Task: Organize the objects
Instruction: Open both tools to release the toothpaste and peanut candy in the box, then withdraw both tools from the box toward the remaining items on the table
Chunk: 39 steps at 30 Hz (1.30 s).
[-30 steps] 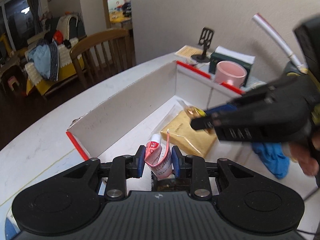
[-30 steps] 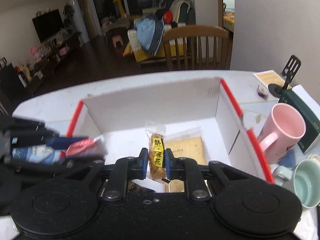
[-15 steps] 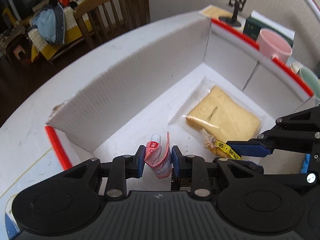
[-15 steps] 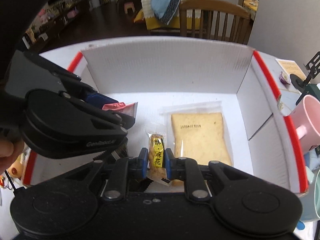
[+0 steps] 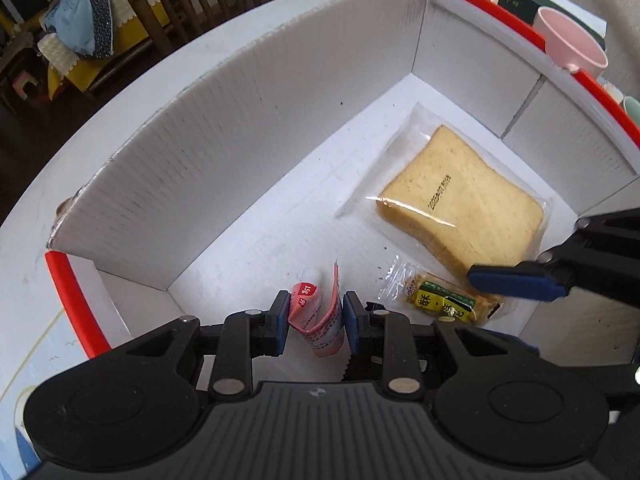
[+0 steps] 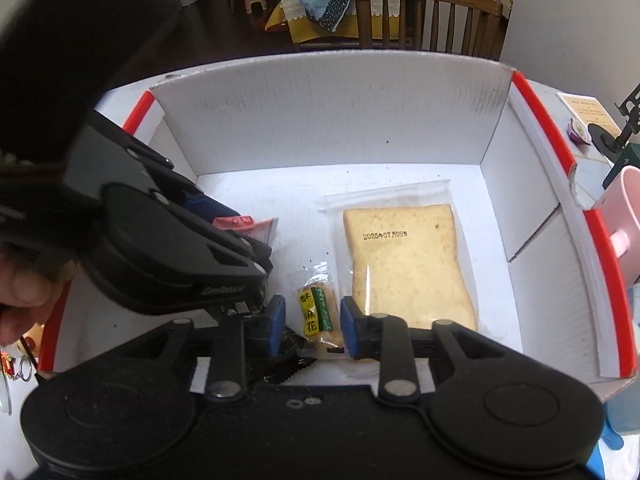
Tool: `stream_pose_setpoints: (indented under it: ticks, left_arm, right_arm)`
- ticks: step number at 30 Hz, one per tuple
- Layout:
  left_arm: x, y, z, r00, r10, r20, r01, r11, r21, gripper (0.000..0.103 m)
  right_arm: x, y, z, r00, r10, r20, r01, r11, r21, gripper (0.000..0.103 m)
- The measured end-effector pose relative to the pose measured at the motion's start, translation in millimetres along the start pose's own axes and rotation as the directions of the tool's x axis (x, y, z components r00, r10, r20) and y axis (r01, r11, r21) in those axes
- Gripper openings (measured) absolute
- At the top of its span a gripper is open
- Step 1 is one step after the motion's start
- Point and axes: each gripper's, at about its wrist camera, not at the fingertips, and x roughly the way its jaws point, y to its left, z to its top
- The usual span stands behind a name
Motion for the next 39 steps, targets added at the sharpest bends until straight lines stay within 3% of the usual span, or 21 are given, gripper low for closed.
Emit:
stream_pose_setpoints:
  ticks: [9, 20, 39]
  left_arm:
    - [-7.8, 3.6, -3.8, 1.000, -0.012, 0.014, 0.012, 1.000, -0.021, 0.030]
    - [-52.1, 2.1, -19.4, 0.990, -0.059, 0.131, 0.064, 0.997, -0.032, 0.030]
    - [-149.9, 19.2, -90.4, 0.937, -0.103, 0.334, 0.133, 0.989, -0.067, 0.030]
  right_arm:
    - [-22.2, -5.4, -3.2, 0.999, -0.006, 0.049, 0.004, 1.000, 0.026, 0.042]
    - [-55.3, -3.4, -11.2, 0.994, -0.020, 0.111, 0.015, 0.999, 0.043, 0.047]
    - [-125.7, 50.8, -34.6, 0.970, -0.045, 0.239, 0.038, 0.999, 0.036, 0.048]
